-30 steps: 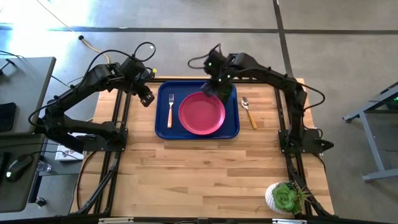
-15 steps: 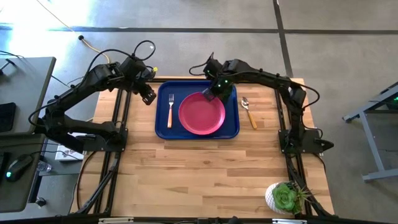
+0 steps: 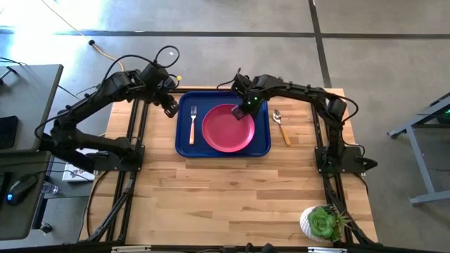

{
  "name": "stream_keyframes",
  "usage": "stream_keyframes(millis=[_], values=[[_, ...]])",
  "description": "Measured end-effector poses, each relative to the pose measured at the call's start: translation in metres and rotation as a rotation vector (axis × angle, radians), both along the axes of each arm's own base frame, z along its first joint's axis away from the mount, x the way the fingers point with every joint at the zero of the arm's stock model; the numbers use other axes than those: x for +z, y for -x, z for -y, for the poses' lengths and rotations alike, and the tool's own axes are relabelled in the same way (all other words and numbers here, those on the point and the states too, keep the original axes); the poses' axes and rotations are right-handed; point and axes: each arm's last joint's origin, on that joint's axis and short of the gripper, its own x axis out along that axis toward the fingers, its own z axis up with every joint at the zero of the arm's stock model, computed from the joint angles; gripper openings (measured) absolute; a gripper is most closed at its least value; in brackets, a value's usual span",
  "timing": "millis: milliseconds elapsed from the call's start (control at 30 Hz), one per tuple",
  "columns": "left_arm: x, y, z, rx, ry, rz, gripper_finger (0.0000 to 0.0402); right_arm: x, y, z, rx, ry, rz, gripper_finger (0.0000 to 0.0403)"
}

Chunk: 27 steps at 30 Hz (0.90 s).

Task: Pick and place plate/cup/fork/spoon on tray
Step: Adjust the green cup on the blue tray

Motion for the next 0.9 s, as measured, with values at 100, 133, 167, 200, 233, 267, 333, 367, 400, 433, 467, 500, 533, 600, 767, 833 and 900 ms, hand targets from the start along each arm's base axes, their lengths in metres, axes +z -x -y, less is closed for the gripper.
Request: stream_keyframes(millis=[100, 133, 167, 200, 233, 267, 333, 367, 400, 433, 467, 500, 533, 600, 767, 833, 900], values=[[-0.003, -0.003, -0.002, -0.008, 0.003, -0.017, 0.0081, 0.000, 0.000, 0.001, -0.006, 0.017, -0.004, 0.0067], [-0.003, -0.004, -0.003, -0.013, 0.002, -0.022, 0.0081, 0.000, 0.001, 0.002, -0.012, 0.031, -0.012, 0.0067], [-0.004, -0.005, -0.003, -0.014, 0.005, -0.026, 0.0081, 0.000, 0.001, 0.003, -0.017, 0.040, -0.017, 0.0067], [-0.005, -0.005, -0.004, -0.014, 0.007, -0.029, 0.0081, 0.000, 0.002, 0.004, -0.021, 0.044, -0.019, 0.0067], [-0.006, -0.006, -0.004, -0.014, 0.009, -0.032, 0.0081, 0.000, 0.002, 0.005, -0.023, 0.042, -0.019, 0.0067], [-0.006, -0.007, -0.005, -0.015, 0.010, -0.034, 0.0081, 0.000, 0.003, 0.006, -0.026, 0.042, -0.018, 0.0067], [-0.007, -0.008, -0.005, -0.026, 0.007, -0.043, 0.0081, 0.000, 0.004, 0.008, -0.033, 0.045, -0.020, 0.0067], [-0.008, -0.008, -0.006, -0.030, 0.007, -0.046, 0.0081, 0.000, 0.004, 0.009, -0.036, 0.047, -0.021, 0.0067], [-0.008, -0.008, -0.006, -0.036, 0.005, -0.050, 0.0081, 0.000, 0.005, 0.010, -0.040, 0.048, -0.024, 0.0067], [-0.008, -0.008, -0.006, -0.038, 0.004, -0.051, 0.0081, 0.000, 0.006, 0.011, -0.044, 0.050, -0.027, 0.0067], [-0.008, -0.008, -0.006, -0.042, 0.002, -0.053, 0.0081, 0.000, 0.007, 0.012, -0.046, 0.051, -0.029, 0.0067], [-0.008, -0.008, -0.006, -0.044, 0.001, -0.053, 0.0081, 0.000, 0.007, 0.013, -0.050, 0.052, -0.030, 0.0067], [-0.008, -0.008, -0.006, -0.044, 0.001, -0.053, 0.0081, 0.000, 0.008, 0.014, -0.052, 0.053, -0.030, 0.0067], [-0.008, -0.008, -0.006, -0.044, 0.001, -0.053, 0.0081, 0.000, 0.008, 0.015, -0.057, 0.061, -0.035, 0.0067], [-0.008, -0.008, -0.006, -0.045, 0.001, -0.054, 0.0081, 0.000, 0.009, 0.016, -0.059, 0.056, -0.033, 0.0067], [-0.008, -0.008, -0.006, -0.045, 0.001, -0.054, 0.0081, 0.001, 0.009, 0.015, -0.053, 0.039, -0.022, 0.0067], [-0.008, -0.008, -0.006, -0.045, 0.001, -0.054, 0.0081, 0.002, 0.007, 0.012, -0.057, 0.018, -0.006, 0.0067]])
